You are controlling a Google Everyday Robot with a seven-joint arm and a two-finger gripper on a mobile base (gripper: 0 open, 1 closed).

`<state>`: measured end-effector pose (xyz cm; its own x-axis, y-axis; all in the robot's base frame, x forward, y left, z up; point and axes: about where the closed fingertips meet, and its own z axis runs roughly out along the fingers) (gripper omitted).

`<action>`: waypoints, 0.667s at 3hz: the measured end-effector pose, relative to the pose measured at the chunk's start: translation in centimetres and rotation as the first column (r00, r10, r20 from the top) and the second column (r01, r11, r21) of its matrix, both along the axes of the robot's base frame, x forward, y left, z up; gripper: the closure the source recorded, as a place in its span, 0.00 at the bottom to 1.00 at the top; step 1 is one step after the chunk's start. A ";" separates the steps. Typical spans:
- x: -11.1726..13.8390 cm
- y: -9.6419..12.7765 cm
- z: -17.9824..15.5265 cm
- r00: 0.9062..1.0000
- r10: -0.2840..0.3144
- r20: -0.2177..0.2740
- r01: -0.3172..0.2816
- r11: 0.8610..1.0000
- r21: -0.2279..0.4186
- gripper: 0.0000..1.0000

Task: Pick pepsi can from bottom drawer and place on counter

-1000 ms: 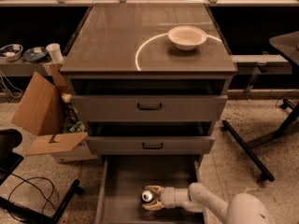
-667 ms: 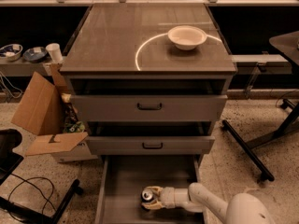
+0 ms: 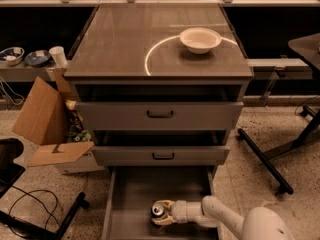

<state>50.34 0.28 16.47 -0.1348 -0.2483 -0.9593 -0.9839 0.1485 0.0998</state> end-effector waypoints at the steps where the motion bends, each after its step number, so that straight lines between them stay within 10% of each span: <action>1: 0.9 -2.7 3.2 1.000 -0.006 -0.015 0.007 1.000 0.010 1.00; 2: 1.9 -8.0 8.6 0.996 -0.037 -0.079 0.040 0.999 0.035 1.00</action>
Offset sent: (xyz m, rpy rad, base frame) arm 0.0386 -0.1716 0.1733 0.0782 0.2003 -0.1126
